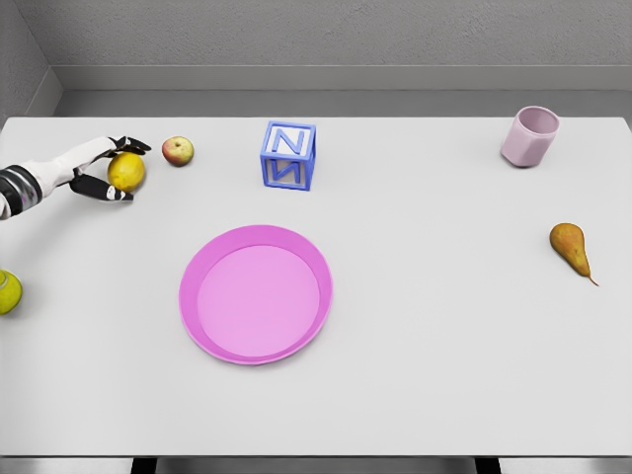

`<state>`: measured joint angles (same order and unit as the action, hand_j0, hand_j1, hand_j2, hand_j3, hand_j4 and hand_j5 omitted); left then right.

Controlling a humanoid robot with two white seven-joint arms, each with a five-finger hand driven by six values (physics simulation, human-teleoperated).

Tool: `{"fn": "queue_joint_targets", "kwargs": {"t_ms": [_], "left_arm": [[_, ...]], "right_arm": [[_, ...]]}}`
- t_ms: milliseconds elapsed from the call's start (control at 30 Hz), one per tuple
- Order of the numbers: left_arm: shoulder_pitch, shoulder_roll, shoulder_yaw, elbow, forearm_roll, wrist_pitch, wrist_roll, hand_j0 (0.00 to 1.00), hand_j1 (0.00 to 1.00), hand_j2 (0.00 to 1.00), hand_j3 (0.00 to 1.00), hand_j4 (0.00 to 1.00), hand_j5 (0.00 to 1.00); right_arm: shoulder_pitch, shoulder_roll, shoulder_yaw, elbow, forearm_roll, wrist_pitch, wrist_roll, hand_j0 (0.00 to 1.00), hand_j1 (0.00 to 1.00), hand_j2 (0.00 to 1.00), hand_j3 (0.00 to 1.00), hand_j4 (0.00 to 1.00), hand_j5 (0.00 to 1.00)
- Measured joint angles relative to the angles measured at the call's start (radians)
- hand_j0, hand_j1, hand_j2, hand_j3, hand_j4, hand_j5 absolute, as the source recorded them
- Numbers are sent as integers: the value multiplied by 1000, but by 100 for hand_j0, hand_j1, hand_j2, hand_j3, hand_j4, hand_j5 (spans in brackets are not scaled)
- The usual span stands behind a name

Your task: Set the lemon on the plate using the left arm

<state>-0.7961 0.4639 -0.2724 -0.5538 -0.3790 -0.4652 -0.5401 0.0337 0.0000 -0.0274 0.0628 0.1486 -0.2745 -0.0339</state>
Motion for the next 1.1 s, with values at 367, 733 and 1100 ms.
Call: {"fn": "queue_joint_targets", "kwargs": {"t_ms": [367,733,1100], "left_arm": [[0,2,5,0,4,0,0,60,60,60,60,60,60],[-2,5,7,-6,10,-2,0,49,49,49,49,49,49],[2,9,8,-39,25,-8,-1,48,48,48,48,48,48]], "right_arm": [[0,0,0,0,0,0,0,100,100,100,100,100,100],[0,0,0,0,0,0,0,100,100,100,100,100,100],[0,0,0,0,-1,0,0,100,100,100,100,100,100]]}}
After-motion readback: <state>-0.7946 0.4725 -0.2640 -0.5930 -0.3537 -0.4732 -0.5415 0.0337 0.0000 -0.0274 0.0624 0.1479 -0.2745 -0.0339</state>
